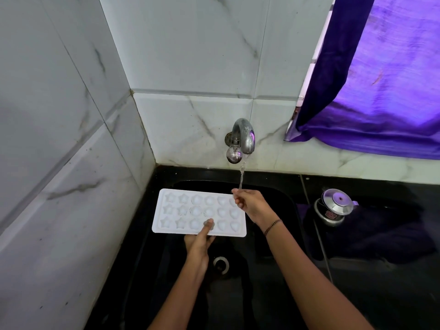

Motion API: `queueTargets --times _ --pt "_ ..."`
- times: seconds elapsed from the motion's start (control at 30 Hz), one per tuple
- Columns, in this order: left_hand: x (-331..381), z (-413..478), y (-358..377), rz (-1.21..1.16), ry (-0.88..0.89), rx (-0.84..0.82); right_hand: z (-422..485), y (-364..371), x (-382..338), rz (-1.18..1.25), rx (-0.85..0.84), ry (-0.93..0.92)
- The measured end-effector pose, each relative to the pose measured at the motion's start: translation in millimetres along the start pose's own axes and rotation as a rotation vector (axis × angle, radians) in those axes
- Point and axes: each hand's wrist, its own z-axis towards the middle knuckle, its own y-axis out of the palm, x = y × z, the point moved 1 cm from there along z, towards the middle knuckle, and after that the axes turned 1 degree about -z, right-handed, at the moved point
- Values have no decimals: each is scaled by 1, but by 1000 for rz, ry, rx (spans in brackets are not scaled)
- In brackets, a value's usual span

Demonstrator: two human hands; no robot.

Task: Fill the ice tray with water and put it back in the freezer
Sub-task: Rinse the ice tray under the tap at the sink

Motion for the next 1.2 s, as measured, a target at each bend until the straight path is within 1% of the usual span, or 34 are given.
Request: queueTargets --times 0.1,0.17,0.2,0.27,0.33,0.4,0.43,0.47,0.53,0.67,0.77,0.8,0.9,1.0,1.03,1.13,1.2 --pt "2 3 1 -9 13 -9 -3 -2 -5 50 -34 4" --pt "4 3 0 -8 19 -21 -4 -5 -5 14 -28 10" --pt "4 3 0 -9 23 -24 -4 -6 -4 -42 -6 -9" --pt "5 1 1 -14 31 -31 -3 -8 -3 -288 70 -96" --pt "7 -1 3 -27 36 -40 -4 -10 -2 -668 132 -223" --pt "8 -2 4 -43 37 -45 -5 -13 1 -1068 122 -361" --pt "9 -2 4 -45 35 -44 -6 -15 3 -1227 129 -408" --pt "9 -2 4 -42 32 -44 -7 -16 4 -1344 157 -446" --pt "10 -2 5 -29 30 -49 -10 -17 6 -1483 212 -502" --pt "11 -4 8 -36 40 -66 -14 -17 4 -1607 202 -586" --pt "12 -3 9 -51 38 -57 -16 -18 1 -1674 270 -618" --pt "13 -3 10 -52 34 -59 -16 -17 0 -1687 264 -620" --pt "14 -3 13 -62 35 -54 -17 -15 -1 -1678 215 -631" --pt "15 -4 15 -49 45 -40 -17 -16 -2 -1692 297 -649" --pt "15 -4 16 -43 43 -40 -16 -15 -1 -1686 301 -649" --pt "15 -3 16 -51 39 -39 -16 -13 2 -1650 233 -674" --pt "17 -3 17 -61 50 -32 -19 -15 1 -1585 228 -701"
